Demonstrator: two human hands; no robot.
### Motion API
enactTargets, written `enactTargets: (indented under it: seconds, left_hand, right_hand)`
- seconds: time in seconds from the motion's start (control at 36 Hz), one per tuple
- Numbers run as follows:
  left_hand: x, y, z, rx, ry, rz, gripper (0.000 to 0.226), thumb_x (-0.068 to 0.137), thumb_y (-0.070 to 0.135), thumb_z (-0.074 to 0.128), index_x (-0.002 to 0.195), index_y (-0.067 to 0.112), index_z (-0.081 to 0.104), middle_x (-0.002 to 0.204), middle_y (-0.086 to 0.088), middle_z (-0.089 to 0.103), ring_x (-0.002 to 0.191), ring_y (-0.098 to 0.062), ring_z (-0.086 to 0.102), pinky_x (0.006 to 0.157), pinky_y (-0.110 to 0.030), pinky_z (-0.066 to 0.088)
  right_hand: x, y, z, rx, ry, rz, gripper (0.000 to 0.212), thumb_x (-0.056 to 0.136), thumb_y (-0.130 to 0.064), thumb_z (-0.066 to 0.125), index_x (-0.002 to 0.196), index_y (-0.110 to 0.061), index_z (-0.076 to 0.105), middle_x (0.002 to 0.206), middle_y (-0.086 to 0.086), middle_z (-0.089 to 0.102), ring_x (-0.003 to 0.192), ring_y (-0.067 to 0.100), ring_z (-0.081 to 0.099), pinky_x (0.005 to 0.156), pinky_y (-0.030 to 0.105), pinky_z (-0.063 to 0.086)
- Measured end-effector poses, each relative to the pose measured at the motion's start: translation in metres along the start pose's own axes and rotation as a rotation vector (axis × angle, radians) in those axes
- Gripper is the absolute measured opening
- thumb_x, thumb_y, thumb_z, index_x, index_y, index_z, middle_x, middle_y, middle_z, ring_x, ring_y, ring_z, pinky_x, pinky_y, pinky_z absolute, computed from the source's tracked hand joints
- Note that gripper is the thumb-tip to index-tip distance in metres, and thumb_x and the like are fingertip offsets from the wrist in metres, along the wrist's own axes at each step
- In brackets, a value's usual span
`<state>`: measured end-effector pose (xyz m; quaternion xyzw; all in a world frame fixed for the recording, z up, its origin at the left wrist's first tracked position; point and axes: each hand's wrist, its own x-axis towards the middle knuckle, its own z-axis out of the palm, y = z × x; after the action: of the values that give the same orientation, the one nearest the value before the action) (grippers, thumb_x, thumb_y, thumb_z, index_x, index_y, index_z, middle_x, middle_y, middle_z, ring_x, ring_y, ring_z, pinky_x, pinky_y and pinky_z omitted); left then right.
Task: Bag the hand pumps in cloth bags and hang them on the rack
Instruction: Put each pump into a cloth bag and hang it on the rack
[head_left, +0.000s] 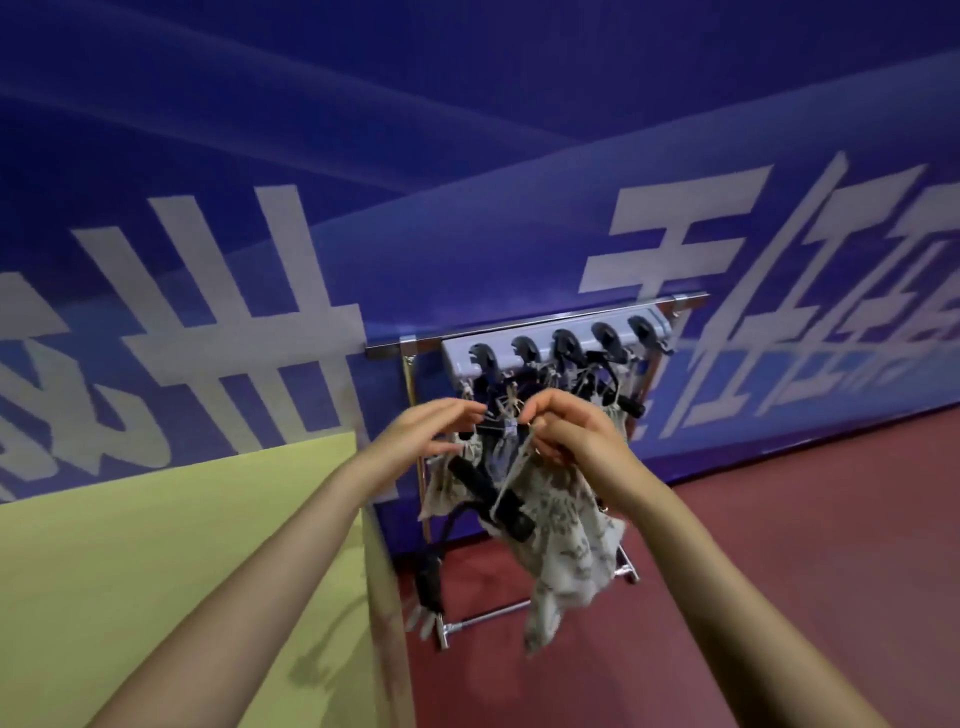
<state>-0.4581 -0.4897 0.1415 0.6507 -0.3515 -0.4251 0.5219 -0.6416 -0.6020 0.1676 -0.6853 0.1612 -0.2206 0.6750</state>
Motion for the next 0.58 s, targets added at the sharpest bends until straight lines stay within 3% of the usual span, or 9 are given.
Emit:
enactTargets:
  seconds: [0.08, 0.14, 0.22, 0.31, 0.36, 0.44, 0.5, 0.58]
  left_hand:
    - [0.014, 0.002, 0.036, 0.086, -0.152, 0.02, 0.026, 0.102, 0.026, 0.041, 0.117, 0.028, 0.062, 0.119, 0.011, 0.063, 0.114, 0.0, 0.056, 0.095, -0.03, 0.049]
    - [0.024, -0.001, 0.054, 0.094, -0.154, 0.038, 0.025, 0.103, 0.026, 0.039, 0.117, 0.031, 0.059, 0.114, 0.015, 0.062, 0.108, 0.003, 0.056, 0.084, -0.02, 0.051]
    - [0.039, -0.015, 0.067, -0.098, 0.008, 0.062, 0.029, 0.103, 0.025, 0.037, 0.119, 0.02, 0.06, 0.11, 0.002, 0.064, 0.101, -0.009, 0.061, 0.073, -0.018, 0.052]
    - [0.051, -0.033, 0.067, -0.284, 0.247, 0.04, 0.032, 0.103, 0.03, 0.035, 0.098, 0.019, 0.064, 0.086, -0.003, 0.06, 0.074, -0.014, 0.056, 0.057, -0.018, 0.046]
    - [0.054, -0.044, 0.069, -0.251, 0.262, -0.074, 0.04, 0.101, 0.043, 0.033, 0.093, 0.019, 0.063, 0.081, -0.006, 0.057, 0.065, -0.016, 0.052, 0.046, -0.019, 0.045]
    - [0.061, -0.051, 0.083, -0.228, 0.102, -0.258, 0.044, 0.093, 0.055, 0.043, 0.097, 0.018, 0.066, 0.085, -0.009, 0.065, 0.061, -0.018, 0.061, 0.051, -0.026, 0.05]
    - [0.075, -0.046, 0.096, -0.311, 0.056, -0.244, 0.034, 0.088, 0.047, 0.057, 0.093, 0.016, 0.07, 0.084, -0.007, 0.067, 0.065, -0.017, 0.063, 0.058, -0.029, 0.051]
    - [0.098, -0.026, 0.118, -0.437, 0.084, -0.162, 0.019, 0.09, 0.029, 0.063, 0.091, 0.012, 0.071, 0.077, -0.005, 0.064, 0.071, -0.017, 0.061, 0.064, -0.029, 0.049]
  right_hand:
    - [0.001, 0.004, -0.016, -0.001, 0.024, 0.023, 0.009, 0.08, -0.008, 0.048, 0.084, -0.01, 0.056, 0.054, -0.004, 0.043, 0.051, 0.013, 0.034, 0.048, 0.02, 0.03]
    - [0.001, 0.006, -0.027, 0.003, 0.073, 0.031, 0.009, 0.079, -0.008, 0.049, 0.084, -0.012, 0.055, 0.054, -0.004, 0.043, 0.052, 0.015, 0.035, 0.049, 0.022, 0.031]
    - [0.002, 0.007, -0.045, -0.013, 0.158, 0.03, 0.01, 0.078, -0.008, 0.049, 0.086, -0.013, 0.054, 0.053, -0.006, 0.046, 0.051, 0.013, 0.039, 0.05, 0.02, 0.033]
    - [0.006, 0.006, -0.064, -0.026, 0.228, 0.025, 0.012, 0.078, -0.009, 0.048, 0.088, -0.013, 0.054, 0.053, -0.006, 0.048, 0.051, 0.012, 0.041, 0.049, 0.019, 0.034]
    - [0.011, 0.004, -0.073, -0.009, 0.269, 0.019, 0.015, 0.078, -0.009, 0.048, 0.091, -0.013, 0.054, 0.054, -0.006, 0.048, 0.05, 0.011, 0.042, 0.048, 0.017, 0.033]
    - [0.02, 0.003, -0.084, 0.005, 0.298, 0.008, 0.019, 0.076, -0.007, 0.048, 0.094, -0.011, 0.056, 0.053, -0.007, 0.047, 0.049, 0.007, 0.043, 0.047, 0.014, 0.033]
    - [0.025, 0.003, -0.09, -0.031, 0.3, 0.0, 0.02, 0.076, -0.008, 0.048, 0.094, -0.011, 0.057, 0.053, -0.008, 0.047, 0.049, 0.008, 0.042, 0.048, 0.014, 0.033]
    - [0.031, 0.007, -0.103, -0.084, 0.311, -0.013, 0.02, 0.077, -0.009, 0.049, 0.093, -0.015, 0.06, 0.055, -0.008, 0.048, 0.052, 0.011, 0.041, 0.051, 0.017, 0.034]
